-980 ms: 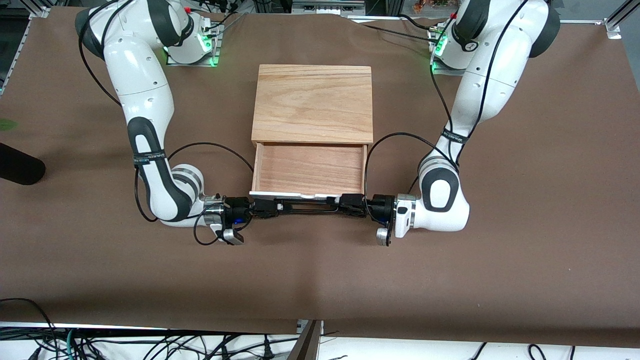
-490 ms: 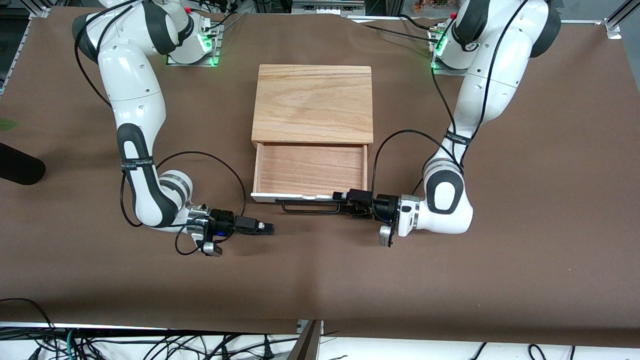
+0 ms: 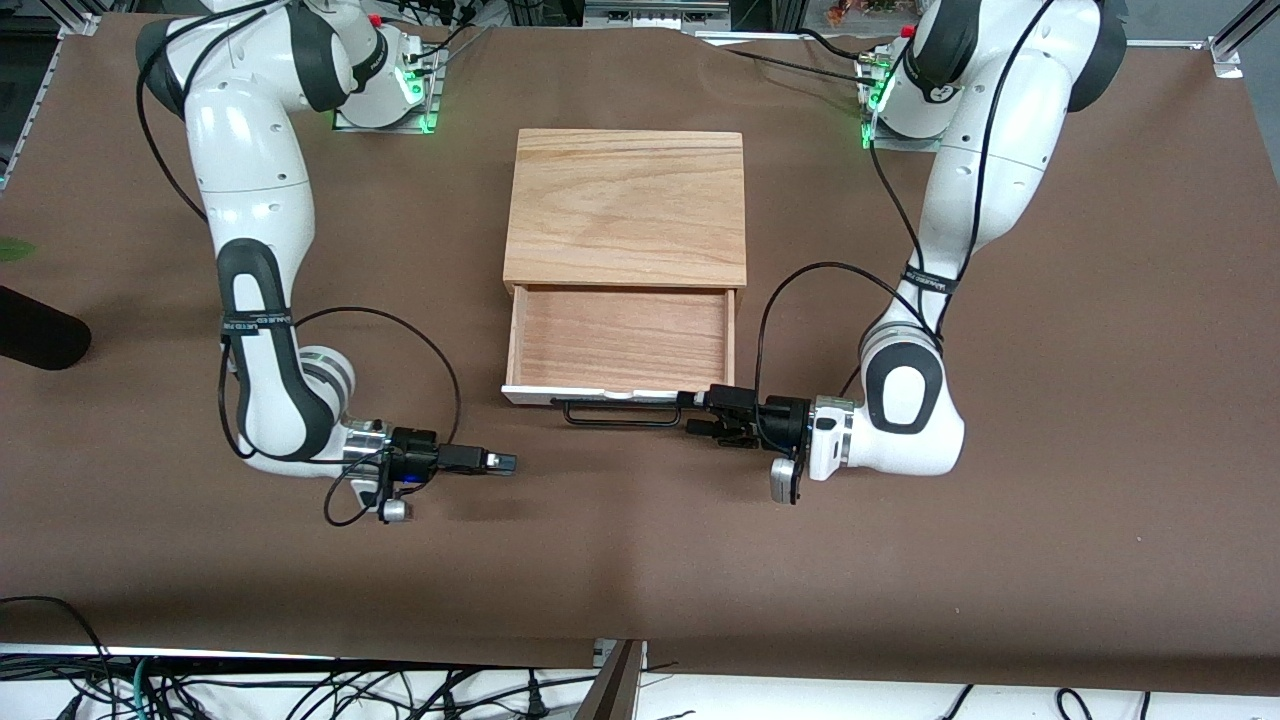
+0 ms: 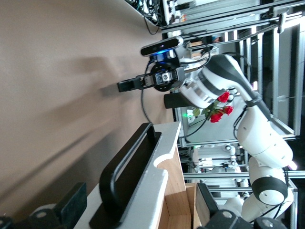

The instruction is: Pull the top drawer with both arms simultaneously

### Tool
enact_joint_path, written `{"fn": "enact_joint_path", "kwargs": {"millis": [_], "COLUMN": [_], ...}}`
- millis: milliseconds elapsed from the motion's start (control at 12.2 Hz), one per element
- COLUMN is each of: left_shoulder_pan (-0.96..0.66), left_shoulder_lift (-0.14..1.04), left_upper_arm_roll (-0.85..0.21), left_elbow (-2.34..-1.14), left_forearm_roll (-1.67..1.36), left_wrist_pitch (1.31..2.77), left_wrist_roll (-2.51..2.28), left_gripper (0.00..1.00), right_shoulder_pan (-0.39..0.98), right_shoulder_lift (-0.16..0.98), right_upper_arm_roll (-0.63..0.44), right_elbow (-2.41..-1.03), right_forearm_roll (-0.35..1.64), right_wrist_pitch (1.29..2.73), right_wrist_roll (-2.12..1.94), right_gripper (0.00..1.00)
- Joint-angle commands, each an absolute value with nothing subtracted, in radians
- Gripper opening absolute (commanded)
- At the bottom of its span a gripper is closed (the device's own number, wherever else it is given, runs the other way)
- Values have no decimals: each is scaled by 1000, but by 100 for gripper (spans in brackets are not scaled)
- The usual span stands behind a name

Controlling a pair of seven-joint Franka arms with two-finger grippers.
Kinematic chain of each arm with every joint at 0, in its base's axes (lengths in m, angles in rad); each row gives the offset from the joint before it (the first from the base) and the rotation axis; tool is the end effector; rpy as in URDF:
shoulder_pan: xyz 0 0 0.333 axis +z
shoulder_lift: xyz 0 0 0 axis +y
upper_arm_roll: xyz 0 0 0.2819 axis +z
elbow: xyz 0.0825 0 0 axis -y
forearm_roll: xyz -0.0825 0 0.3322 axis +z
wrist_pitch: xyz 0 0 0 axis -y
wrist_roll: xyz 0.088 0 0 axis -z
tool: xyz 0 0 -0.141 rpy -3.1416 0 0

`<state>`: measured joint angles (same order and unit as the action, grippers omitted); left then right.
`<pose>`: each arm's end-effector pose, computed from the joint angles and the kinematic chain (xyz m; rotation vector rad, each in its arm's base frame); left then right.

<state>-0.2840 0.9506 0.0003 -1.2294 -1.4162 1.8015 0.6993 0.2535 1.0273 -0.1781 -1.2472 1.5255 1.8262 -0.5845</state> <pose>0.6236 -0.3025 0.2250 1.8073 -0.2732 -0.0400 0.6574 0.1971 0.1633 -1.9164 0.0754 0.0309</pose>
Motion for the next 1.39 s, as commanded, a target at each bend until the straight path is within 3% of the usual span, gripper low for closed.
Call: {"fn": "enact_joint_path", "kwargs": {"millis": [0,408,816,980,1306], "left_shoulder_pan": [-282,-284,-276,-276,-273], "left_shoulder_lift": [878,753,550,470,324], "left_upper_arm_roll": [11,11,12,9,29], "left_elbow": [-1204,-1183,-1255,-1256,-1308], "left_forearm_roll": [-1251,-799,-334,-162,-29], "left_wrist_pitch": [1789,1789,1763,1650,1496], "left_wrist_roll": [499,332,126,74,61], "left_gripper": [100,100,100,100,100], "right_shoulder_pan": [264,259,261,261,233], "right_shoulder_lift": [977,959,754,620,491], "right_upper_arm_roll": [-224,-267,-284,-278,-278], "right_elbow": [-1224,-1109,-1147,-1254,-1305], "right_forearm_roll": [1354,992,527,367,201], "right_wrist_pitch": [1829,1818,1743,1746,1741], "right_wrist_roll": [-450,-218,-66,-71,-75], "right_gripper": [100,100,100,100,100]}}
